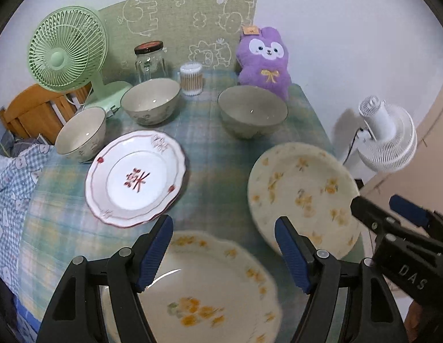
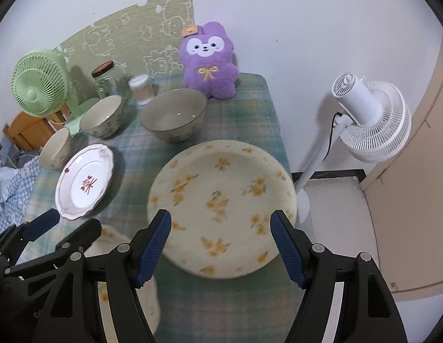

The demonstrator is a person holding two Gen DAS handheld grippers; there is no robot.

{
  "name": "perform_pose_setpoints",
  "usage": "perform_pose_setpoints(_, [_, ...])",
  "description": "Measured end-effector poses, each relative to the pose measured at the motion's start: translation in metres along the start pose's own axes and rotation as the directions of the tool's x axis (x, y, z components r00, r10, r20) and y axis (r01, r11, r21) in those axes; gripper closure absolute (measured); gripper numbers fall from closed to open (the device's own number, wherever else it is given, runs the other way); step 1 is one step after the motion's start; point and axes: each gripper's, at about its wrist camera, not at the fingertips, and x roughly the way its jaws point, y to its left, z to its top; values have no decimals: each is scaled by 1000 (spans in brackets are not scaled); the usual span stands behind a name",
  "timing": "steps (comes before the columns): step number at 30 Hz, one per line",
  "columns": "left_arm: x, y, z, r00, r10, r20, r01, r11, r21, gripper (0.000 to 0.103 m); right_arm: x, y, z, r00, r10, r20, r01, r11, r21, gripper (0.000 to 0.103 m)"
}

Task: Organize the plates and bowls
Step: 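Grasp the rim of the dotted-rim yellow-flower plate with both grippers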

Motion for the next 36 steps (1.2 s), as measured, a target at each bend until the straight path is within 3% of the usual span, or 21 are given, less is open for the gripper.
perform_pose_setpoints(14, [68, -52, 25, 998, 55, -38, -55, 998, 21, 28, 62, -55, 30, 999, 8, -31, -8, 1000, -22, 28])
perform_pose_setpoints(22, [112, -59, 19, 989, 99, -109, -98, 995, 13, 41, 104, -68, 32, 997, -20, -81, 17, 999, -42, 29])
perform_pose_setpoints(29, [126, -60, 14, 983, 103, -153, -102, 995, 14, 55, 129, -75, 29, 990, -32, -135, 25, 998, -55, 40])
perform_pose_setpoints(36, [128, -60, 14, 983, 87, -163, -87, 996, 7, 55, 144, -77, 28, 983, -22, -180, 10, 998, -66, 51])
